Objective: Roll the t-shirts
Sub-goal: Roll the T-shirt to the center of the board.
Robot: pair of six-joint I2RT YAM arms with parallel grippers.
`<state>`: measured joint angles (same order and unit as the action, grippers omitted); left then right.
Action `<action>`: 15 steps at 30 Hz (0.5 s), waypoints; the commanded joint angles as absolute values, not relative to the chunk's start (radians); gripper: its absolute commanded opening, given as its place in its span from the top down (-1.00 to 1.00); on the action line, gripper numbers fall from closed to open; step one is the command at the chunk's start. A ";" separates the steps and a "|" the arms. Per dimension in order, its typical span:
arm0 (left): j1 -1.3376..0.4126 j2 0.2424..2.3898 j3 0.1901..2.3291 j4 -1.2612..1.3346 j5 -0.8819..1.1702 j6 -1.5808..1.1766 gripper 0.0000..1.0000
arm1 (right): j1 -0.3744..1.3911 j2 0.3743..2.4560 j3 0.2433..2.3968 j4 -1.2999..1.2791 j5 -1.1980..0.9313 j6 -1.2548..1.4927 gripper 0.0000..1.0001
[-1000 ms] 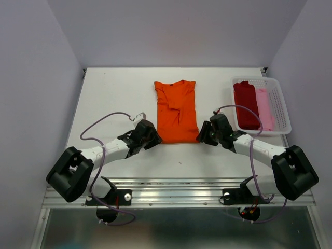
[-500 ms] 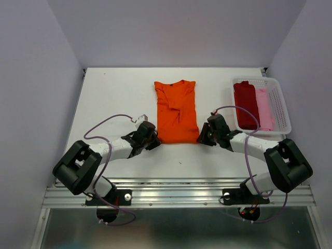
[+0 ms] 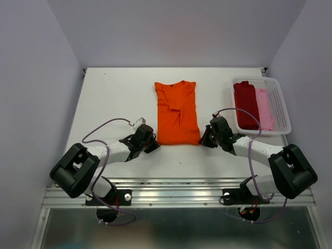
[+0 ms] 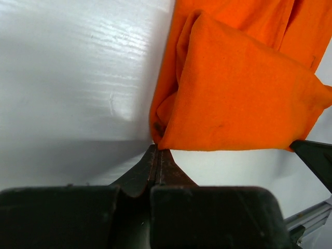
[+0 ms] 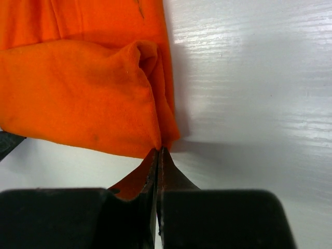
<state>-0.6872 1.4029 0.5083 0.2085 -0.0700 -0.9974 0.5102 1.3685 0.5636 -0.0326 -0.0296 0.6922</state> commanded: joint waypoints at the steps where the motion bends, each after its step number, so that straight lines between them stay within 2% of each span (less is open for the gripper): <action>1: -0.695 1.307 0.459 0.184 -0.051 -1.038 1.00 | 0.508 1.275 0.520 -0.054 -0.074 0.692 0.99; 15: -0.768 1.022 0.393 0.002 -0.051 -1.147 1.00 | 0.548 1.048 0.485 -0.258 -0.069 0.726 0.99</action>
